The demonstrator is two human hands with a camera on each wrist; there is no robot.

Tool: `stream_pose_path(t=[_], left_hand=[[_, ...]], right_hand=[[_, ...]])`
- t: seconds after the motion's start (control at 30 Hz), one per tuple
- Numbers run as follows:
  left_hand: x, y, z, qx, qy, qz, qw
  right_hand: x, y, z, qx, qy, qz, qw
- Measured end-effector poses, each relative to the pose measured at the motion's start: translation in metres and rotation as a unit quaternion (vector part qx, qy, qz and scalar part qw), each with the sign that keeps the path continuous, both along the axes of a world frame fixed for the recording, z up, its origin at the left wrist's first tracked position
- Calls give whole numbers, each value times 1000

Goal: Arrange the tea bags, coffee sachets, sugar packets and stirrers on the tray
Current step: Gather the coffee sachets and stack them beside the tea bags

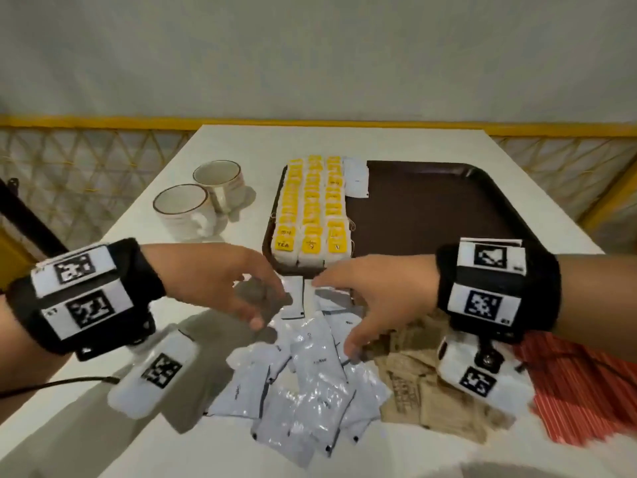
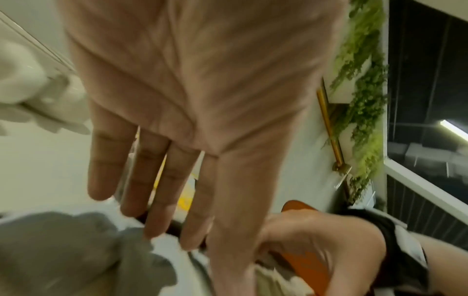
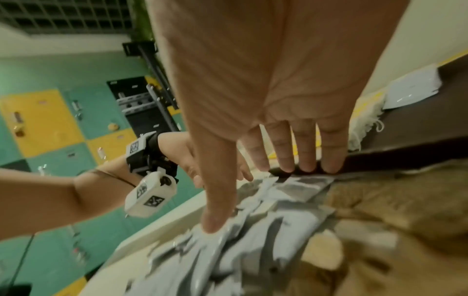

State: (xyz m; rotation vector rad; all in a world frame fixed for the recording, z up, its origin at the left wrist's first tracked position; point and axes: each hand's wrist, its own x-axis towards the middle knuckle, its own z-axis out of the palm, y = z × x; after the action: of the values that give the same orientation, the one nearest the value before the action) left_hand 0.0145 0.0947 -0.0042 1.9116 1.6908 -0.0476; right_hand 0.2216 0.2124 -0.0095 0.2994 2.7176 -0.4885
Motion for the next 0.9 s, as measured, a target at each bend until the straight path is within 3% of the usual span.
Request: stream_pose_path(t=[0.07,0.17,0.27,0.4,0.63,0.73,0.9], left_hand=[[3,-18,-11,2,40,-28,999],[5,-31,-28,-49,172,-77,981],[11,-38,-42,-34,190,-62,979],[13,-37,-47,9,113,10,993],[12,-31,-42,42,-8,48,998],[8,-29,-37,50,-49,84,994],[-3,-30,-24,98,-117,183,971]], right_hand=[[-4,-10,-8,33,-37,21,999],[-8,-19,-21,89,-78,32,992],[-12,-21,-24,84,-64,14,994],[-18,-22,-23,107,-30,35,993],[-20,-25,-31,127,39,42,990],[-25,-23,-29,161,52,40,985],[-23,-7,-10,122,110,-27,986]])
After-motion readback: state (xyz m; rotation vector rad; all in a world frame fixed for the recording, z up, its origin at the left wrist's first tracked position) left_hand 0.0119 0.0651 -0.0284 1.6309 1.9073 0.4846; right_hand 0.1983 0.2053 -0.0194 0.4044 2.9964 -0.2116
